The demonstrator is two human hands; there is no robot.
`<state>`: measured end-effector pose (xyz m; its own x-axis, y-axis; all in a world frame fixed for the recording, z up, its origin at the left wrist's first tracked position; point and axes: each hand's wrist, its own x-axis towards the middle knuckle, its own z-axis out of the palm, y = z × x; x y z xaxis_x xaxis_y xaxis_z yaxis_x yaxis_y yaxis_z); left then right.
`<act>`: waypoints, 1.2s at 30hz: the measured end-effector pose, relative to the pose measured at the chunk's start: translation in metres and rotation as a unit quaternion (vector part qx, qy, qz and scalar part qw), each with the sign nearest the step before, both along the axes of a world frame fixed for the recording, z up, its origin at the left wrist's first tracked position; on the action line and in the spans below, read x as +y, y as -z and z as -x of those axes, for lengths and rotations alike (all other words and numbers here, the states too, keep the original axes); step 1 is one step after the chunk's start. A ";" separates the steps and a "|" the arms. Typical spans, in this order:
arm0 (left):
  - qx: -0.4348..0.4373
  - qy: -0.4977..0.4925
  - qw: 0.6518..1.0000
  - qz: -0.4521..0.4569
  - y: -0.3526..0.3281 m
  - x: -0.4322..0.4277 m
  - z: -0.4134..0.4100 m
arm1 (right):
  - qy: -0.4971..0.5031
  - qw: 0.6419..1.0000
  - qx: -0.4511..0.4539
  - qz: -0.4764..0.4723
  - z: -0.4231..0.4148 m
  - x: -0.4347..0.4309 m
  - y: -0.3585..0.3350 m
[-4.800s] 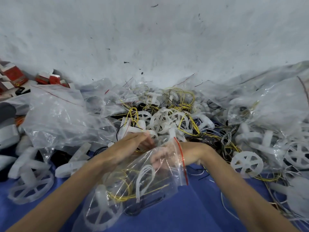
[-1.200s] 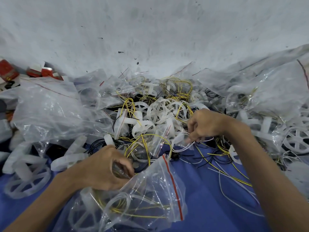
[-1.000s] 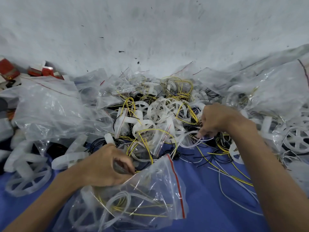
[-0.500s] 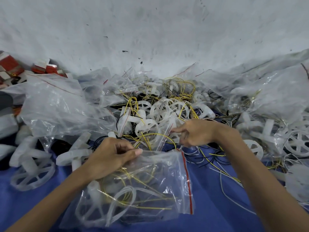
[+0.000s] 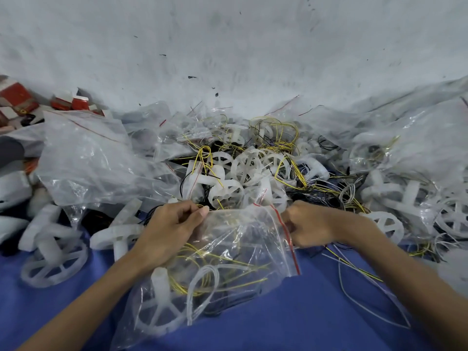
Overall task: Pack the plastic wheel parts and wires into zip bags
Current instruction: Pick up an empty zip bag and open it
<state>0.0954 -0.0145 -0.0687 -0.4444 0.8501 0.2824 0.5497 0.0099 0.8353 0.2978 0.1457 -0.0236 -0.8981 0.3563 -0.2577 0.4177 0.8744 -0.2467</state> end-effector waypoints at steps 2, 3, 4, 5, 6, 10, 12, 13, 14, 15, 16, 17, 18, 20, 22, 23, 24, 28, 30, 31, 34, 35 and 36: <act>0.008 0.006 1.000 0.004 0.001 0.000 0.001 | 0.047 0.993 0.001 0.106 -0.005 0.015 -0.011; 0.008 0.010 1.000 0.003 0.001 0.000 0.002 | 0.074 0.989 0.039 0.122 -0.007 0.027 -0.012; 0.006 0.013 1.000 0.001 0.001 0.000 0.002 | 0.108 0.983 0.100 0.108 -0.007 0.040 -0.013; 0.003 0.015 1.000 0.000 0.000 -0.001 0.001 | 0.153 0.970 0.178 0.057 -0.006 0.054 -0.012; -0.001 0.017 1.000 -0.003 0.000 0.000 0.000 | 0.199 0.946 0.255 -0.006 -0.004 0.066 -0.007; -0.010 0.015 1.000 -0.017 -0.001 0.000 -0.002 | 0.165 0.956 0.206 -0.130 0.008 0.078 0.031; -0.015 0.017 0.999 -0.024 -0.002 0.000 -0.003 | 0.138 0.971 0.156 -0.120 0.009 0.073 0.048; -0.018 0.019 0.999 -0.026 -0.002 0.000 -0.004 | 0.148 0.966 0.165 -0.132 0.007 0.073 0.049; -0.020 0.020 0.999 -0.028 -0.003 0.000 -0.005 | 0.165 0.959 0.172 -0.151 0.004 0.075 0.046; -0.020 0.021 0.999 -0.029 -0.004 0.000 -0.005 | 0.182 0.956 0.152 -0.171 0.002 0.077 0.039; -0.019 0.021 0.999 -0.028 -0.004 0.000 -0.006 | 0.194 0.958 0.110 -0.182 0.001 0.078 0.030; -0.019 0.022 0.999 -0.027 -0.004 -0.001 -0.006 | 0.201 0.960 0.066 -0.184 0.001 0.077 0.019; -0.020 0.022 0.999 -0.026 -0.004 -0.001 -0.007 | 0.209 0.959 0.042 -0.188 0.003 0.075 0.010; -0.023 0.024 0.999 -0.022 -0.004 -0.001 -0.007 | 0.206 0.948 0.100 -0.223 0.012 0.064 -0.004; -0.020 0.024 0.999 -0.019 -0.004 -0.001 -0.006 | 0.133 0.950 0.179 -0.219 0.027 0.049 -0.005; -0.018 0.024 0.999 -0.019 -0.004 -0.001 -0.006 | 0.090 0.960 0.170 -0.205 0.033 0.043 -0.002; -0.016 0.023 0.999 -0.019 -0.004 -0.001 -0.006 | 0.062 0.970 0.135 -0.194 0.038 0.038 0.003; 0.011 0.017 1.000 -0.023 -0.004 -0.003 -0.007 | 0.065 0.973 0.116 -0.187 0.035 0.040 0.023; 0.026 0.016 0.999 -0.025 -0.003 -0.003 -0.006 | 0.072 0.968 0.131 -0.199 0.029 0.048 0.026; 0.029 0.018 0.999 -0.024 -0.002 -0.003 -0.005 | 0.083 0.968 0.137 -0.194 0.025 0.054 0.026; 0.037 0.025 0.999 -0.020 0.001 -0.003 -0.002 | 0.132 0.953 0.199 -0.186 0.008 0.067 0.017; 0.038 0.027 0.999 -0.018 0.002 -0.002 -0.001 | 0.145 0.944 0.230 -0.186 0.002 0.071 0.013; 0.035 0.027 0.999 -0.018 0.003 -0.002 0.000 | 0.154 0.937 0.256 -0.182 -0.003 0.074 0.008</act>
<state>0.0953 -0.0162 -0.0721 -0.3763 0.8609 0.3425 0.6063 -0.0507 0.7936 0.3009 0.2194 -0.0315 -0.7113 0.5993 0.3672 0.5727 0.7971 -0.1915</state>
